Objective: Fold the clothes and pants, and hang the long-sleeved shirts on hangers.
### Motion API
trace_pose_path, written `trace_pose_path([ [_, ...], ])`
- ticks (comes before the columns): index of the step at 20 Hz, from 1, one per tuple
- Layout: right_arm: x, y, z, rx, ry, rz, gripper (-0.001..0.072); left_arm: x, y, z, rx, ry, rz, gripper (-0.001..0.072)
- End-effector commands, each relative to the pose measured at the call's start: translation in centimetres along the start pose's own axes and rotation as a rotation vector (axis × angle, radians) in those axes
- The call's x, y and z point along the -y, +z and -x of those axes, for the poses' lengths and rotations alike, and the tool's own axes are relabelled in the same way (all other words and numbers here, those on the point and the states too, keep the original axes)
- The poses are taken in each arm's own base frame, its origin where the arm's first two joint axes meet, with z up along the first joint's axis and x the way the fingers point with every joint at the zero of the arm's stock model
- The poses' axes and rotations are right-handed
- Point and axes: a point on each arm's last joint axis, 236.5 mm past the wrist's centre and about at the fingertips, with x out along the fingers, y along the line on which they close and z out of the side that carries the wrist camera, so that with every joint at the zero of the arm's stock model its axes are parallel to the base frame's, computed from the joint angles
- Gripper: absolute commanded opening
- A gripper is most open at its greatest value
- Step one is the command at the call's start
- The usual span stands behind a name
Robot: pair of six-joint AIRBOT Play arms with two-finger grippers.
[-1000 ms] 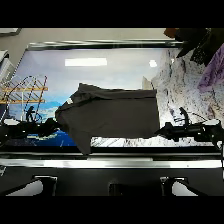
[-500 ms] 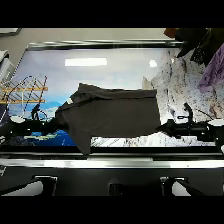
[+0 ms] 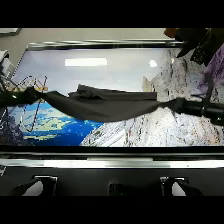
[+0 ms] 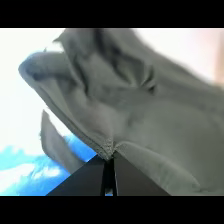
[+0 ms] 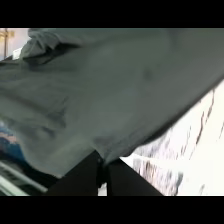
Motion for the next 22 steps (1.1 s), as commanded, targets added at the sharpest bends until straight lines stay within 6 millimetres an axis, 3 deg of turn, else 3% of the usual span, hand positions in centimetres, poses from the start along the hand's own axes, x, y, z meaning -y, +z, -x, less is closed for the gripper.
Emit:
trace_pose_path([
  [1,-6.4,7.0,4.8,0.154,-0.099,0.207,0.0029,7.4,6.2,9.5,0.209,-0.015,-0.090,0.0019],
  [4,-12.3,10.7,13.4,0.353,-0.235,0.340,0.0029,10.2,7.9,18.2,0.351,0.073,-0.069,0.0019],
  [6,-16.5,10.4,19.6,0.491,-0.317,0.422,0.0030,11.9,7.7,23.6,0.466,0.128,-0.052,0.0019],
  [8,-20.5,8.6,25.2,0.634,-0.370,0.488,0.0030,13.0,6.9,28.1,0.584,0.176,-0.032,0.0019],
  [11,-24.7,5.9,31.8,0.850,-0.406,0.516,0.0030,14.5,5.0,32.0,0.705,0.217,-0.030,0.0019],
  [13,-25.7,5.1,34.1,0.939,-0.410,0.491,0.0030,15.0,4.2,33.4,0.750,0.232,-0.022,0.0019],
  [16,-24.9,5.9,34.6,0.964,-0.422,0.430,0.0030,14.9,4.1,33.5,0.757,0.235,-0.009,0.0019],
  [18,-22.8,7.4,33.0,0.912,-0.431,0.348,0.0030,14.2,4.9,32.6,0.729,0.232,0.006,0.0019],
  [20,-19.3,9.1,29.5,0.789,-0.429,0.218,0.0030,13.6,6.2,30.2,0.653,0.193,-0.020,0.0019],
  [22,-15.0,10.3,24.0,0.587,-0.427,0.097,0.0030,12.0,8.4,26.6,0.548,0.140,-0.018,0.0019],
])
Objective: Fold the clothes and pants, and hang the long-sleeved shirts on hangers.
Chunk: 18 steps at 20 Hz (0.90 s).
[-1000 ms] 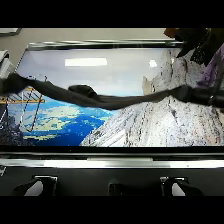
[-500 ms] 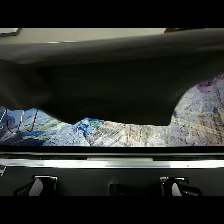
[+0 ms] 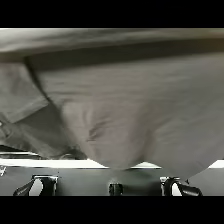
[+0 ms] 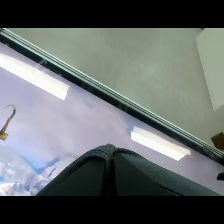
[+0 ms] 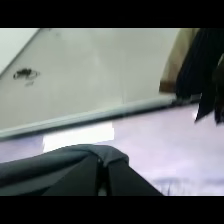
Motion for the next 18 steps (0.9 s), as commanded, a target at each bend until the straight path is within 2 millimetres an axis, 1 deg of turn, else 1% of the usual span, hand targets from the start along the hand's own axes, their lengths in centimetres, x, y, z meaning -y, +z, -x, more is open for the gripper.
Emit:
trace_pose_path([
  [1,2.9,-6.7,-8.2,-0.340,-0.038,-0.139,0.0030,-1.7,-1.1,-6.7,-0.156,-0.067,0.002,0.0019],
  [2,4.0,-9.2,-10.9,-0.446,-0.052,-0.158,0.0030,-3.0,-1.9,-9.7,-0.222,-0.069,0.008,0.0019],
  [3,5.3,-11.8,-13.9,-0.551,-0.060,-0.167,0.0030,-4.4,-3.3,-12.9,-0.298,-0.071,0.004,0.0019],
  [4,6.7,-14.5,-16.8,-0.640,-0.069,-0.171,0.0030,-5.8,-5.5,-16.7,-0.387,-0.067,0.013,0.0019],
  [6,9.6,-20.0,-21.8,-0.796,-0.097,-0.202,0.0030,-9.2,-11.1,-24.3,-0.557,-0.016,0.033,0.0019],
  [7,10.8,-22.8,-23.9,-0.862,-0.104,-0.221,0.0030,-10.9,-14.4,-28.0,-0.631,0.017,0.034,0.0019],
  [9,12.7,-27.8,-28.2,-0.947,-0.089,-0.250,0.0030,-13.3,-20.9,-34.1,-0.735,0.047,0.051,0.0019],
  [10,13.5,-30.0,-30.5,-0.959,-0.082,-0.249,0.0030,-14.4,-24.1,-37.0,-0.765,0.058,0.067,0.0019],
  [11,13.8,-32.0,-32.5,-0.963,-0.072,-0.253,0.0030,-15.3,-27.0,-39.4,-0.783,0.068,0.077,0.0019],
  [12,14.1,-33.9,-34.5,-0.958,-0.057,-0.242,0.0030,-16.1,-29.3,-41.2,-0.791,0.067,0.060,0.0019],
  [13,14.0,-35.4,-36.0,-0.952,-0.036,-0.222,0.0030,-16.7,-31.2,-42.6,-0.797,0.065,0.039,0.0019],
  [14,13.8,-37.0,-37.3,-0.952,-0.021,-0.200,0.0030,-17.1,-32.5,-43.5,-0.799,0.062,0.020,0.0019],
  [15,13.4,-38.3,-38.0,-0.959,-0.009,-0.180,0.0030,-17.4,-33.4,-44.0,-0.805,0.054,-0.007,0.0019],
  [16,13.0,-39.3,-38.4,-0.971,-0.004,-0.167,0.0030,-17.6,-34.1,-44.0,-0.821,0.051,-0.017,0.0019],
  [18,12.6,-40.4,-38.3,-0.999,-0.010,-0.139,0.0030,-17.5,-34.8,-43.2,-0.866,0.039,-0.038,0.0019],
])
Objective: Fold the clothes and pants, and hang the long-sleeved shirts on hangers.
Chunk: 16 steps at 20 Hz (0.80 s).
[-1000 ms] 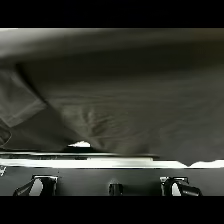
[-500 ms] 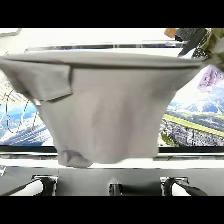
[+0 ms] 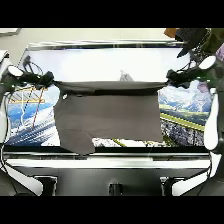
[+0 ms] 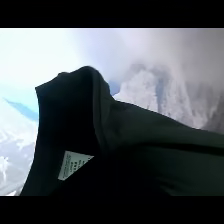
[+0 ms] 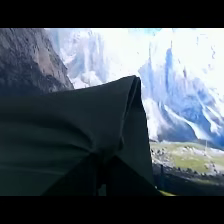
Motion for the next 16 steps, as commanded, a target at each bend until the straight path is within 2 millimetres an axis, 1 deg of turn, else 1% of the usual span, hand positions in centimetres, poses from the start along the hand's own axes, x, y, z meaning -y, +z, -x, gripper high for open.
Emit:
trace_pose_path([
  [1,-0.5,-0.9,-3.3,-0.038,-0.007,0.039,0.0030,-0.3,-2.2,-2.6,-0.079,-0.004,-0.045,0.0019],
  [3,0.2,-2.4,-3.0,-0.100,-0.039,0.026,0.0030,-0.6,-4.1,-2.2,-0.161,-0.006,-0.040,0.0020],
  [4,1.0,-3.3,-2.9,-0.136,-0.073,0.017,0.0030,-0.8,-4.8,-1.9,-0.196,-0.007,-0.034,0.0020],
  [6,1.9,-4.7,-2.6,-0.198,-0.111,0.023,0.0030,-1.4,-5.9,-1.4,-0.249,-0.006,-0.022,0.0020],
  [8,2.1,-5.4,-2.4,-0.231,-0.117,0.022,0.0030,-2.0,-6.8,-0.9,-0.295,0.001,-0.016,0.0020],
  [10,2.4,-5.7,-2.3,-0.241,-0.132,0.010,0.0030,-2.7,-7.7,-0.4,-0.338,0.019,-0.019,0.0019],
  [13,2.6,-6.3,-2.4,-0.268,-0.143,-0.021,0.0030,-3.5,-8.1,-0.3,-0.357,0.051,-0.033,0.0019],
  [16,2.6,-8.1,-2.9,-0.343,-0.149,-0.020,0.0031,-4.0,-8.2,-0.2,-0.359,0.070,-0.041,0.0020],
])
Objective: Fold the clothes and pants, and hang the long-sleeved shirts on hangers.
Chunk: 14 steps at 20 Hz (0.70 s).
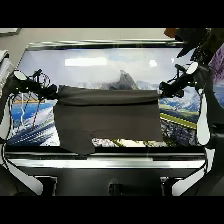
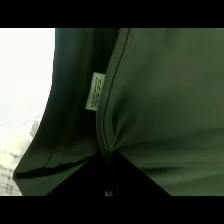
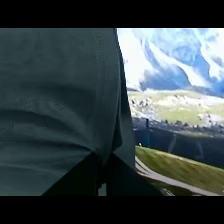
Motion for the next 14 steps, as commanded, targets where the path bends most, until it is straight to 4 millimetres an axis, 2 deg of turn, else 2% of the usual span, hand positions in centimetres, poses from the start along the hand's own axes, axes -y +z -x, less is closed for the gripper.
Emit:
trace_pose_path([
  [1,0.0,-1.7,-1.1,-0.082,-0.016,-0.002,0.0031,-0.9,-0.5,0.0,-0.023,0.033,-0.011,0.0020],
  [4,-0.2,-2.5,-2.5,-0.120,-0.046,0.006,0.0031,-1.7,-0.6,0.0,-0.026,0.065,-0.022,0.0020],
  [12,-0.9,-4.2,-5.3,-0.201,-0.096,0.020,0.0032,-2.0,-0.7,-0.8,-0.040,0.065,-0.033,0.0021],
  [13,-0.8,-4.3,-5.5,-0.206,-0.097,0.016,0.0044,-2.0,-0.7,-0.9,-0.039,0.065,-0.034,0.0022],
  [14,-0.7,-4.3,-5.6,-0.211,-0.101,0.012,0.0087,-2.0,-0.6,-0.9,-0.038,0.065,-0.033,0.0027],
])
